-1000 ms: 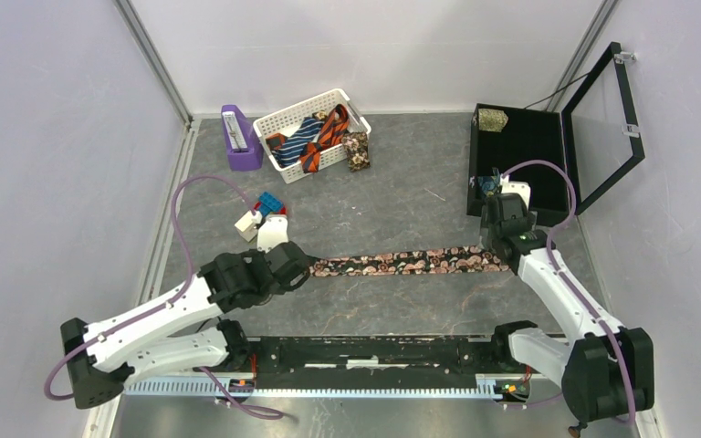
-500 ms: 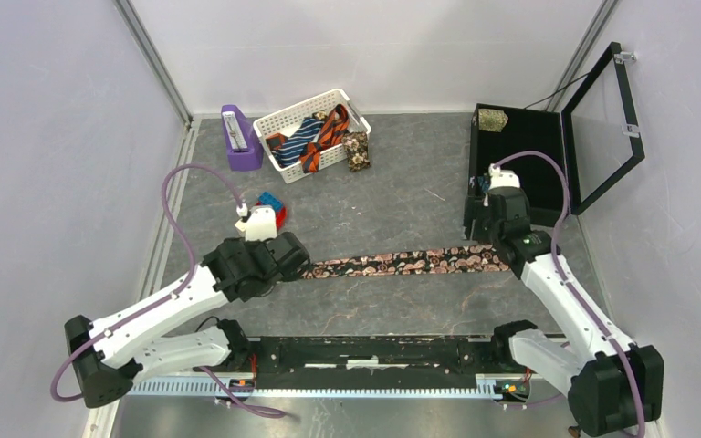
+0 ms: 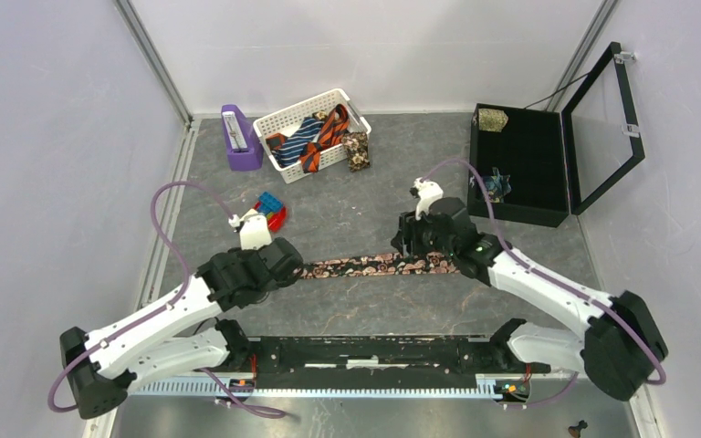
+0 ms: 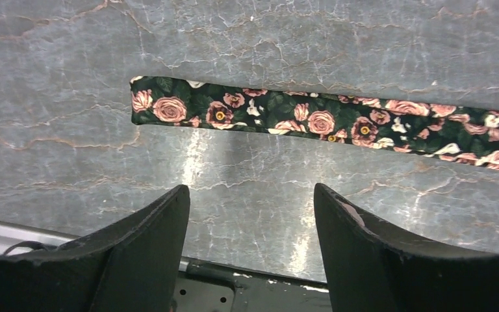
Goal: Roll the ties
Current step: Flatten out the tie at the center of the board.
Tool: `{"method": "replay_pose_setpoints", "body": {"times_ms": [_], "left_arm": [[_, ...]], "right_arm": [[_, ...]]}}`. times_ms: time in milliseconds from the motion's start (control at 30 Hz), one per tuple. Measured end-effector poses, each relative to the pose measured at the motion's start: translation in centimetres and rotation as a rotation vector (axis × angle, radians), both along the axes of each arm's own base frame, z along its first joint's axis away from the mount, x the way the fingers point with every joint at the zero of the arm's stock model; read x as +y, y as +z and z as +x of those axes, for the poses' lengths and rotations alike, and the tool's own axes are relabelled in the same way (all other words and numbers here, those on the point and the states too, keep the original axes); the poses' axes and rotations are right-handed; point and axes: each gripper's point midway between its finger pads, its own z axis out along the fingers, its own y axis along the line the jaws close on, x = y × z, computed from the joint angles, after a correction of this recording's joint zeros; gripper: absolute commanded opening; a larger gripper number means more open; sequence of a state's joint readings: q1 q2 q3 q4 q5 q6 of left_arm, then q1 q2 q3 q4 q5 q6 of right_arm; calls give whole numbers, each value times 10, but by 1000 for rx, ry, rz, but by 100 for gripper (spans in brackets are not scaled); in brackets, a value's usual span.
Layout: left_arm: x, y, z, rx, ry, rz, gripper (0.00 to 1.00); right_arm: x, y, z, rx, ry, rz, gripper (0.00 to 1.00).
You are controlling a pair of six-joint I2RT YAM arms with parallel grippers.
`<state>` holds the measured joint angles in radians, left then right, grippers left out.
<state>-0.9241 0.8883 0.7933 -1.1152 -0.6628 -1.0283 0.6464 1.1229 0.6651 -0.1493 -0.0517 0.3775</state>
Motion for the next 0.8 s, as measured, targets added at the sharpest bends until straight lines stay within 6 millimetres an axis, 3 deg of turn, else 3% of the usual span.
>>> {"method": "replay_pose_setpoints", "body": {"times_ms": [133,233,333,633,800], "left_arm": [[-2,5,1,-38,19,-73,75],[-4,9,3,-53,20,-94,74],[-8,15,6,-66,12,-109,74],[-19,36,17,-65,-93,-35,75],[-17,41,17,-75,-152,-2,76]], "right_arm": [[23,-21,-9,52,49,-18,55],[19,-38,-15,90,28,-75,72],[-5,-46,-9,78,-70,-158,84],[-115,-42,14,50,-408,-293,79],[-129,-64,-3,120,-442,-342,81]]}}
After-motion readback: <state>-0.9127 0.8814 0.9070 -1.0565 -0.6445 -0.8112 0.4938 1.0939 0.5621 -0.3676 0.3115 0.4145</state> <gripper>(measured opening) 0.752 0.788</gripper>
